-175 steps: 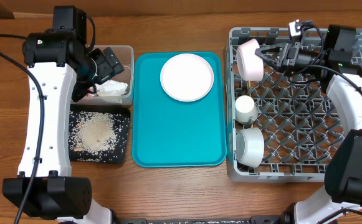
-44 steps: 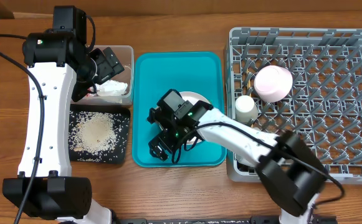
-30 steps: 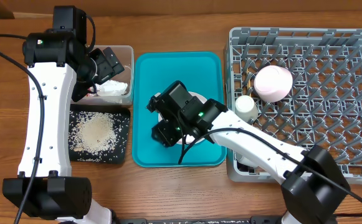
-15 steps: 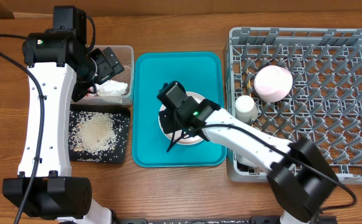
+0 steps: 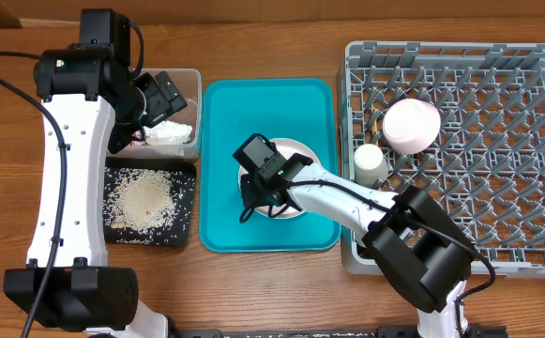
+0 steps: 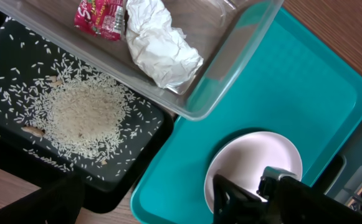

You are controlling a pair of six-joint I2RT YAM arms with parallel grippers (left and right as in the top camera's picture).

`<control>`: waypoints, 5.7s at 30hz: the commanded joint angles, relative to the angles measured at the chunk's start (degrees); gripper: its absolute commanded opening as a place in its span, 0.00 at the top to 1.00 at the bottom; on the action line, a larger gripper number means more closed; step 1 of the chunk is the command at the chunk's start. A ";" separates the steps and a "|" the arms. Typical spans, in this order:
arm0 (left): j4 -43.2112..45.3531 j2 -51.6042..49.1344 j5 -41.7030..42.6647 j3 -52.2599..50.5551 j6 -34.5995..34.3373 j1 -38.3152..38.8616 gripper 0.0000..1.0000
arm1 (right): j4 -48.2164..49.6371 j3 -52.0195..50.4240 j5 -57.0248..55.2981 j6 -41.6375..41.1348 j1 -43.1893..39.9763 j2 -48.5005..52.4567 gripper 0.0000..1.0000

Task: Sort waste into correct bins and load items into the dishwasher
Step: 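Pinch the pink plate's rim with the right gripper, then tilt and lift the pink plate off the teal tray, then carry the plate into the rack's right side, then set the plate in the rack and open the right gripper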

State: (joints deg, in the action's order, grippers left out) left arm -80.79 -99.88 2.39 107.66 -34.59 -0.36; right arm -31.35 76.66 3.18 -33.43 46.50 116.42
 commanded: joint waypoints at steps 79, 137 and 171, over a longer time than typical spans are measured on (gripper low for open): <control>0.04 0.42 0.02 0.83 -0.13 0.37 0.00 | -17.38 8.76 -6.88 14.38 -12.09 -10.14 0.96; 0.02 0.39 0.02 0.83 -0.13 0.39 0.00 | -52.06 8.72 -55.32 1.33 -39.43 -26.60 0.76; 0.04 0.39 0.02 0.83 -0.13 0.37 0.00 | -44.57 10.64 7.39 15.87 -85.09 -26.67 0.43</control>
State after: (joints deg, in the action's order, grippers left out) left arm -80.79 -99.88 2.39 107.66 -34.59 -0.36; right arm -75.29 86.15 6.55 -17.72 -35.35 90.54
